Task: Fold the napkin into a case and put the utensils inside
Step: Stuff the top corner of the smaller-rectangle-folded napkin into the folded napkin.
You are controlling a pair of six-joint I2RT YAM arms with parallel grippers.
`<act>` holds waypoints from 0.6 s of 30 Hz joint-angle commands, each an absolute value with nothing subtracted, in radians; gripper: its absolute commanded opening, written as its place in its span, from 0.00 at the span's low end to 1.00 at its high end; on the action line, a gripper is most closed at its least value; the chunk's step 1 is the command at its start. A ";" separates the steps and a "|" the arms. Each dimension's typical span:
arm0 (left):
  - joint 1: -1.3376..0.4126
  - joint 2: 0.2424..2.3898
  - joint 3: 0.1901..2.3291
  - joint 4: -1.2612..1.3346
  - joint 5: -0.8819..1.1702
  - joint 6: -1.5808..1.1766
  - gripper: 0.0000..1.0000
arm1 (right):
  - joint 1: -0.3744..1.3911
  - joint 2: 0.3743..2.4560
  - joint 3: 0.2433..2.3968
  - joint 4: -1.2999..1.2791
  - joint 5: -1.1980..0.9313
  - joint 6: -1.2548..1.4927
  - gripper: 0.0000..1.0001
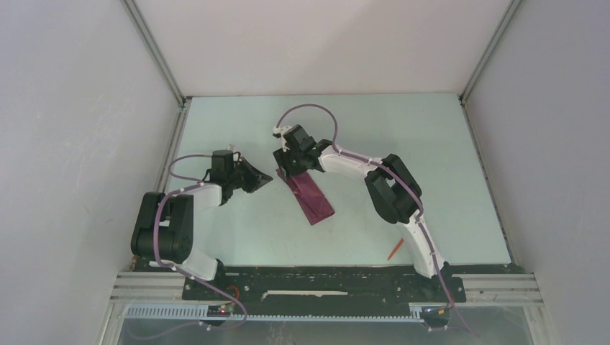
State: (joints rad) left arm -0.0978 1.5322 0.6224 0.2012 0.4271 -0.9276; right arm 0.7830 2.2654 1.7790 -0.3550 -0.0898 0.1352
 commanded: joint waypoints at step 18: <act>-0.097 1.518 0.609 0.237 0.443 -0.937 0.03 | 0.799 2.379 1.900 -0.378 0.000 0.146 0.43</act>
